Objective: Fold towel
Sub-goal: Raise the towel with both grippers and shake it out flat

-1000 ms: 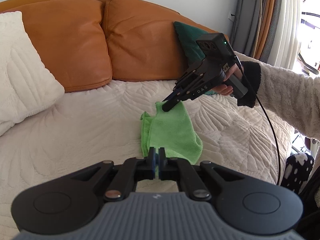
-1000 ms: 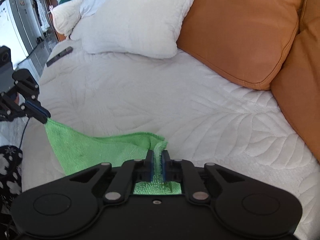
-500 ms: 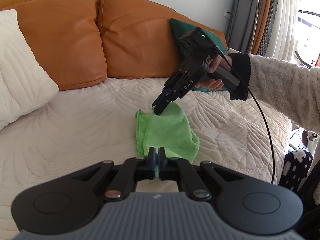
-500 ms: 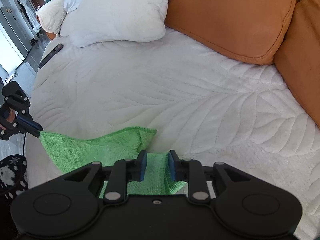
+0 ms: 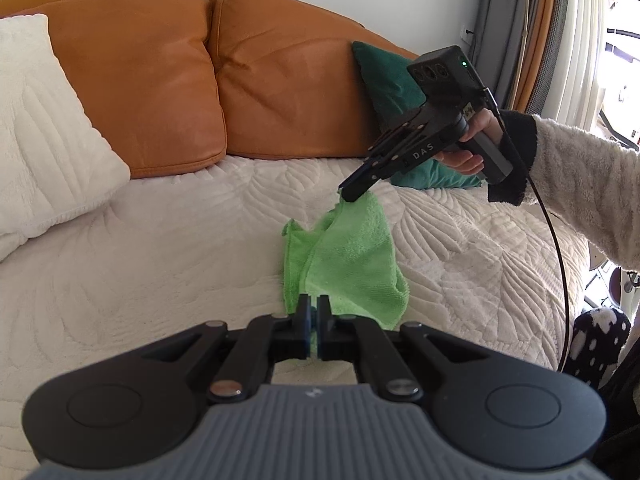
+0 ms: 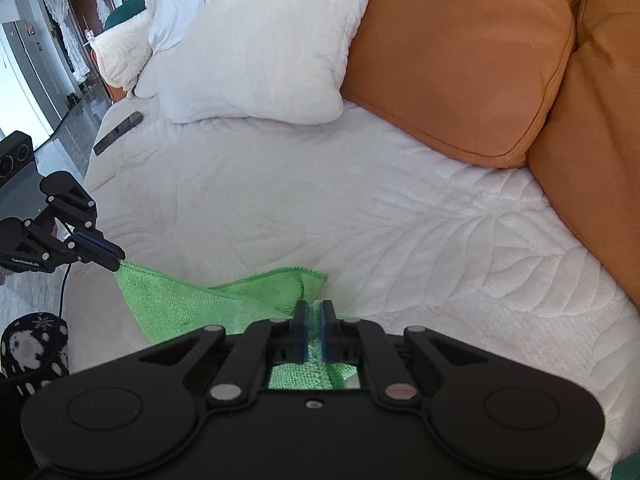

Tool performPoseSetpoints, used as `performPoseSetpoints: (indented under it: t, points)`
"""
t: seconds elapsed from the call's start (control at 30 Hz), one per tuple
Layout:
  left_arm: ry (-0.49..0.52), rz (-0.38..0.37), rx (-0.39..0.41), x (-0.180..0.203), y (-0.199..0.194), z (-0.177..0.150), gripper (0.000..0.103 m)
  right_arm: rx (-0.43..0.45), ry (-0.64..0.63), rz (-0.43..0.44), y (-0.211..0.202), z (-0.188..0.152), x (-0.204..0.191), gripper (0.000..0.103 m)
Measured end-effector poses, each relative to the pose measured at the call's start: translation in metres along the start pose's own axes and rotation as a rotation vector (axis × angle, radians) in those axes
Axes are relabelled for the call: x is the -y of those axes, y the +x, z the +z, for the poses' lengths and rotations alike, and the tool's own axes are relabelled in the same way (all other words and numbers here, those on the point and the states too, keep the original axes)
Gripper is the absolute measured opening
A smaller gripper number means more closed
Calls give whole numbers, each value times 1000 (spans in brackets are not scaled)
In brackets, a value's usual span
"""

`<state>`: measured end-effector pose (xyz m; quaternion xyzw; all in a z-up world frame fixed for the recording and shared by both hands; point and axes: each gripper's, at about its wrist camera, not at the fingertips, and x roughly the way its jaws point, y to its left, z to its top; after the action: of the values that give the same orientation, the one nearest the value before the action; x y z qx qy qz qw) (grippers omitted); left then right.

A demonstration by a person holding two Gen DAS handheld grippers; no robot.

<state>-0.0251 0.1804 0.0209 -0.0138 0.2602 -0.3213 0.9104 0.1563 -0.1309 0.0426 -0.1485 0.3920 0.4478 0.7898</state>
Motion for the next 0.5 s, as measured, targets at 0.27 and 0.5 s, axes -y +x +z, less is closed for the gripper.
performPoseSetpoints:
  t: [0.27,0.5]
  points:
    - [32,15,184,24,-36,37,2,341,73,-132,-97,-25,-20,4]
    - [138,35,301,80,-76,85,2,598,58,-266,-208,-53,-84,2]
